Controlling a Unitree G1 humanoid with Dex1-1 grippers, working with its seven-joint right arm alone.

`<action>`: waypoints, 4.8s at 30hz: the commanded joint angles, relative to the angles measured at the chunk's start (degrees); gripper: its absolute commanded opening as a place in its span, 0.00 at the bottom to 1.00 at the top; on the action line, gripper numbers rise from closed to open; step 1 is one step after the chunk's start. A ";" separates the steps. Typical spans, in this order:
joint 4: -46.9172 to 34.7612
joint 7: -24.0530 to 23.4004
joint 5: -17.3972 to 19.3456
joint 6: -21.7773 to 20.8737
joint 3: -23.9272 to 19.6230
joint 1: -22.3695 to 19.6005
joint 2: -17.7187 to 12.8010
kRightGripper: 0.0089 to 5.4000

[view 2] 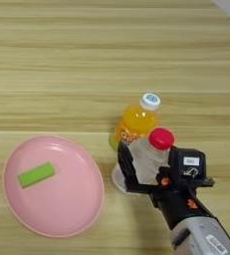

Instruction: Move the objects on the table

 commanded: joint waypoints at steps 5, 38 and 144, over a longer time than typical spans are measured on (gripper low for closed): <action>0.00 -0.62 -1.27 -3.59 1.02 -1.51 -1.14 1.00; 1.18 -0.53 -1.77 -5.11 1.94 -1.47 -1.13 0.71; 25.29 -9.54 -14.02 3.62 54.72 -40.92 13.61 0.60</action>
